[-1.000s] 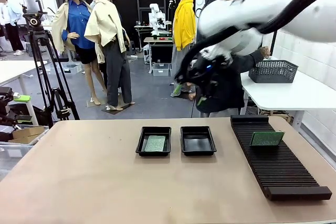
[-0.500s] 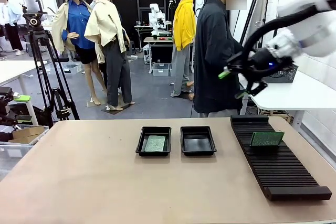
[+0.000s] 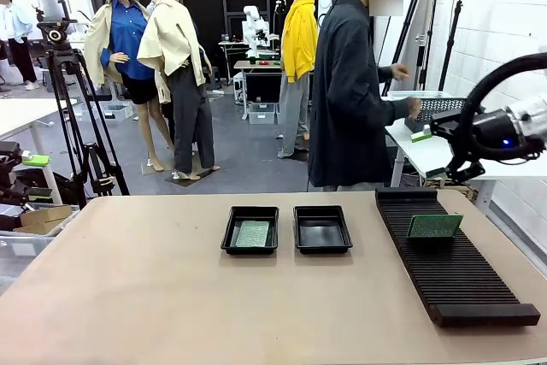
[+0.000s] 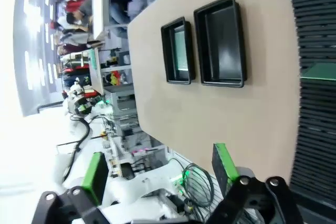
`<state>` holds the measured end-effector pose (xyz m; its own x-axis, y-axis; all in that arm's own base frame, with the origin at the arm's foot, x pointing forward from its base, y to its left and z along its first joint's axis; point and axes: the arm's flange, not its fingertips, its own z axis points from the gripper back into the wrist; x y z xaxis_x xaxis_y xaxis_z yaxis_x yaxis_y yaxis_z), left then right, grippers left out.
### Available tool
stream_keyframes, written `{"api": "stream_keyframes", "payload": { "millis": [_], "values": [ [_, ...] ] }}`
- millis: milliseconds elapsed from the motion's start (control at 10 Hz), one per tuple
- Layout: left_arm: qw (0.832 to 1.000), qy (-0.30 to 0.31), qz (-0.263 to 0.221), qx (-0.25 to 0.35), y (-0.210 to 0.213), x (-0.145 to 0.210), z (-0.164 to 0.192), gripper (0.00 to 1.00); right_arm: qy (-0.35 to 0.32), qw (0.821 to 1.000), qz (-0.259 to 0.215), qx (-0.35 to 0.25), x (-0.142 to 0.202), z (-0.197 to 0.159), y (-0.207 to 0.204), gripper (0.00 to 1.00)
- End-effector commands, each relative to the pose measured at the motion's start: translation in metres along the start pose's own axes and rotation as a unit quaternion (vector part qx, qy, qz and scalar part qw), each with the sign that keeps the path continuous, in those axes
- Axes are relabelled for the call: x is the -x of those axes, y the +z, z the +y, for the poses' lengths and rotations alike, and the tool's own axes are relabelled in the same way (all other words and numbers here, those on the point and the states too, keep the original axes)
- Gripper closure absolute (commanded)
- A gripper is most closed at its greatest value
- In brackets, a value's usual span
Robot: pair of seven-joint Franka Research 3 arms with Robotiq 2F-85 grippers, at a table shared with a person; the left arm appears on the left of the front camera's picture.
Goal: Inspect and transfer BCBs to ESD trays.
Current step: Pick up the ESD tray and place it on the left side of the table.
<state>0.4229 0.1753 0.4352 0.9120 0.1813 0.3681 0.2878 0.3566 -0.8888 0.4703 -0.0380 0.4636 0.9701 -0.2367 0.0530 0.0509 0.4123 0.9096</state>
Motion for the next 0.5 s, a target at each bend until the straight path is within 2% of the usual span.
{"api": "stream_keyframes", "payload": {
  "millis": [0, 300, 400],
  "values": [
    [1.0, 0.002, -0.002, 0.005, 0.002, 0.0, -0.003, 0.0, 0.0, 0.998, -0.008, -0.058, -0.002, -0.025, 0.009, 0.0],
    [1.0, -0.004, 0.009, -0.014, -0.011, -0.007, -0.007, 0.0, -0.009, 0.996, -0.012, -0.089, -0.004, -0.038, 0.023, 0.0],
    [0.999, -0.007, 0.021, -0.023, -0.025, -0.014, -0.016, 0.0, -0.012, 0.998, -0.01, -0.058, -0.001, -0.037, 0.022, 0.0]
  ]
}}
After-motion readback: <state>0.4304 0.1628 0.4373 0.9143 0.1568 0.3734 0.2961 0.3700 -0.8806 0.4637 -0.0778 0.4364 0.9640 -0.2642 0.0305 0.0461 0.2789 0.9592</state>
